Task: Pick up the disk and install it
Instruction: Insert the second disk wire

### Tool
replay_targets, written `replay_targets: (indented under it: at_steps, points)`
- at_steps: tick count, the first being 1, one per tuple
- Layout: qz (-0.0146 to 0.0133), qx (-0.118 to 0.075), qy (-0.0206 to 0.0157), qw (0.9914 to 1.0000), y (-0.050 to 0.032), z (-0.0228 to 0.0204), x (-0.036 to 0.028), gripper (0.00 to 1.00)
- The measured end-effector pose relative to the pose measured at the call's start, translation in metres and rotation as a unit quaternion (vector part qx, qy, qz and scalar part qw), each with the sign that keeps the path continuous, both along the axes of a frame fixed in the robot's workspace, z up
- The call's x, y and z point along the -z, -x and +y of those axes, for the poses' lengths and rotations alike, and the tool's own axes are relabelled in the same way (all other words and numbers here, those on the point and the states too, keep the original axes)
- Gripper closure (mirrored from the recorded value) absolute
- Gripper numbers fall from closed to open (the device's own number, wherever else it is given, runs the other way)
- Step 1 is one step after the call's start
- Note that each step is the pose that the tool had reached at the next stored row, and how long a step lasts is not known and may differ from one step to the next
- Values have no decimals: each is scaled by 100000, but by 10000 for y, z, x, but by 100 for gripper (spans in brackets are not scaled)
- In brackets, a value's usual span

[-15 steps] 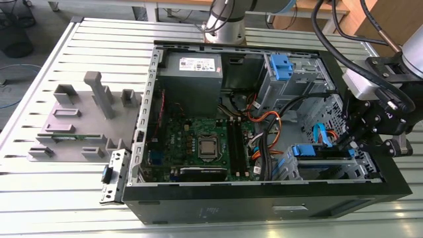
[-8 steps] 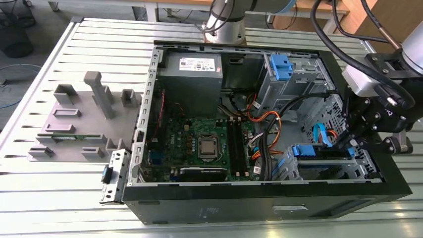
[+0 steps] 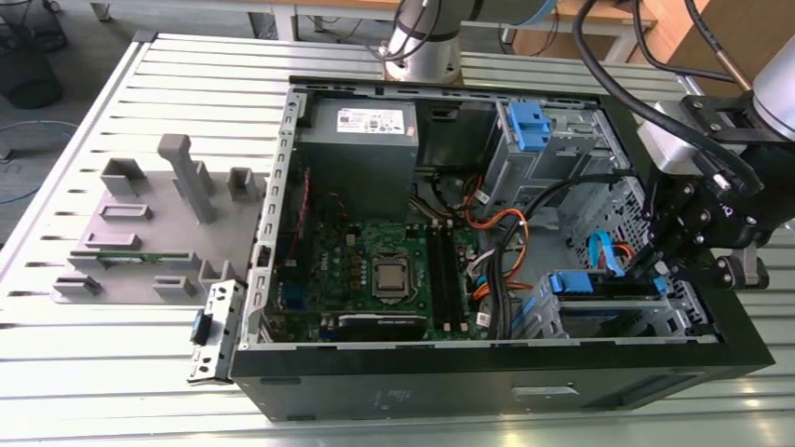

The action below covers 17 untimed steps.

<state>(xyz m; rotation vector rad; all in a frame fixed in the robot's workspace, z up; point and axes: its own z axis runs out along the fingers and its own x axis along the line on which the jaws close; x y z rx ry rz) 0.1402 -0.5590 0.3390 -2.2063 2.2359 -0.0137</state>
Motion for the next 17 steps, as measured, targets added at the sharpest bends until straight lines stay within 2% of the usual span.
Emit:
replay_targets:
  at_steps: [17]
  points:
    - [-1, 8, 128, 100000, 37, -12, 7, 84]
